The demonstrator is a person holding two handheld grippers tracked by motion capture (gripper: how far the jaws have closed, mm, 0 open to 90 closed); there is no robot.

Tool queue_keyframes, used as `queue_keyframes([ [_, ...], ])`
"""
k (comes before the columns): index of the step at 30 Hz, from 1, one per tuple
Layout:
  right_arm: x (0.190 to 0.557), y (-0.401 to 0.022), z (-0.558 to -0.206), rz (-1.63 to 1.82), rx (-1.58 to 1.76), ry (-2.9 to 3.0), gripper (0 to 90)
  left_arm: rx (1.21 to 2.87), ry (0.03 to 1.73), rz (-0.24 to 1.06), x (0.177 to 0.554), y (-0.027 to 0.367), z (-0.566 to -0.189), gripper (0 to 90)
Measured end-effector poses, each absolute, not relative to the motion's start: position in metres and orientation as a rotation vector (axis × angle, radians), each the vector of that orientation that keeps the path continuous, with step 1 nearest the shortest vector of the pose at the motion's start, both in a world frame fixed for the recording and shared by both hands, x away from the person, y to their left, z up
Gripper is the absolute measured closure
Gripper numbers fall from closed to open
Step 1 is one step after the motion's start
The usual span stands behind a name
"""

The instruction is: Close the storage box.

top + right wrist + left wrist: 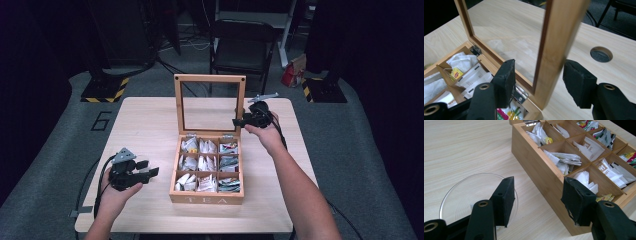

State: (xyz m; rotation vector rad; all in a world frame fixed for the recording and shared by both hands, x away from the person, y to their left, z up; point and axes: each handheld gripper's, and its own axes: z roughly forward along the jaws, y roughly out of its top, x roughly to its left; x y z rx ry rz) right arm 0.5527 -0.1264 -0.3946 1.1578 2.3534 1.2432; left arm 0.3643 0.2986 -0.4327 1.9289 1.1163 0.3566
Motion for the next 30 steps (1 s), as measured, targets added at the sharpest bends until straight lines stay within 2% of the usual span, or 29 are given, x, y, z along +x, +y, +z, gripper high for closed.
queue_keyframes([
  [13, 0.556, -0.121, -0.391, 1.244, 1.169, 2.341, 41.0, 1.925, 1.125, 0.354, 0.362, 0.301, -0.433, 43.6],
  [20, 0.552, -0.126, -0.387, 1.255, 1.192, 2.345, 49.8, 1.919, 1.123, 0.363, 0.362, 0.299, -0.432, 43.6],
  [30, 0.546, -0.125, -0.383, 1.247, 1.171, 2.351, 51.6, 1.920, 1.120, 0.352, 0.363, 0.296, -0.431, 43.5],
])
